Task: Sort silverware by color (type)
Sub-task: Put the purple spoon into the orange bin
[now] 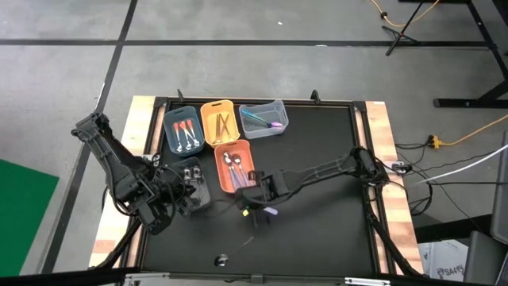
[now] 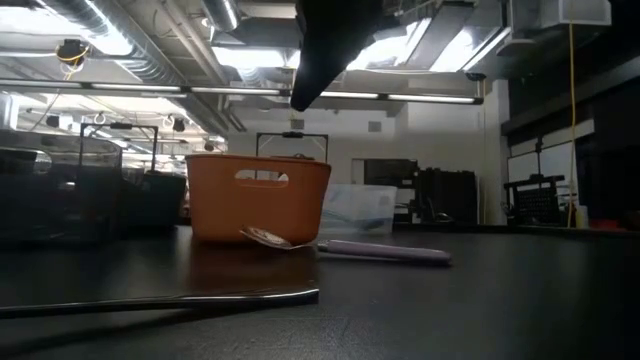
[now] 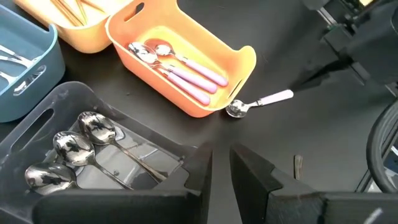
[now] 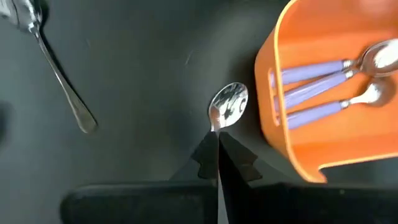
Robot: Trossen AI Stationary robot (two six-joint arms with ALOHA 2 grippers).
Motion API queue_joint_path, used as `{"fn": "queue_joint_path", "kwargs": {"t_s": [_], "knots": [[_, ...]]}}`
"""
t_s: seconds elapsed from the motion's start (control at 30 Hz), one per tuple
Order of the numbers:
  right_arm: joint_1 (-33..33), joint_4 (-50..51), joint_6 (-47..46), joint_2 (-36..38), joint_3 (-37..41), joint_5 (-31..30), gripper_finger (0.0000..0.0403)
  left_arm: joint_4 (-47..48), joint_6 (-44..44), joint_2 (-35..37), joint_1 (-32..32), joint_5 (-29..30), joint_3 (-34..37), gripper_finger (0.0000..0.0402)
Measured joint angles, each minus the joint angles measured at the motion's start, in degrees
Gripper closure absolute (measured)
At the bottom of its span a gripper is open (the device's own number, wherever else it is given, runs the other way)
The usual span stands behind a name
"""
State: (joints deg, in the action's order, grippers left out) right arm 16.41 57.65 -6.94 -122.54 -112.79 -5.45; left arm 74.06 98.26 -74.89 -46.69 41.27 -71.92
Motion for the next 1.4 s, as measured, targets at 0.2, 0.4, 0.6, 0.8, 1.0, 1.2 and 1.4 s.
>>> {"fn": "queue_joint_path", "kwargs": {"t_s": [0.2, 0.4, 0.6, 0.8, 1.0, 1.2, 1.4], "knots": [[0.9, 1.3, -8.1, -0.1, 0.0, -0.2, 0.0384, 0.0, 0.0, 0.0, 0.0, 0.0, 0.0, 0.0351], [0.9, 1.8, -16.6, -2.9, 0.0, 1.0, 0.0314, 0.0, -0.6, 0.0, 0.0, -0.3, 0.0, 0.0351], [0.8, 2.1, -18.6, -5.1, 0.0, 1.5, 0.0266, -0.2, -2.7, 0.0, 0.0, -0.3, 0.1, 0.0351], [0.8, 2.6, -18.8, -6.0, 0.0, -0.2, 0.0253, -0.2, -2.9, 0.0, 0.0, -0.3, 0.1, 0.0351], [0.8, 2.2, -18.8, -7.9, 0.4, -0.1, 0.0253, -0.2, -3.0, 0.0, 0.0, -0.3, 0.1, 0.0351], [0.7, 1.9, -21.2, -8.1, 3.2, -1.2, 0.0253, -0.5, -4.8, 0.0, 0.0, -0.2, 0.1, 0.0351], [0.4, -0.1, -21.7, -8.1, 7.0, -1.9, 0.0253, -0.6, -5.0, 0.0, 0.0, -0.2, 0.1, 0.0351]]}}
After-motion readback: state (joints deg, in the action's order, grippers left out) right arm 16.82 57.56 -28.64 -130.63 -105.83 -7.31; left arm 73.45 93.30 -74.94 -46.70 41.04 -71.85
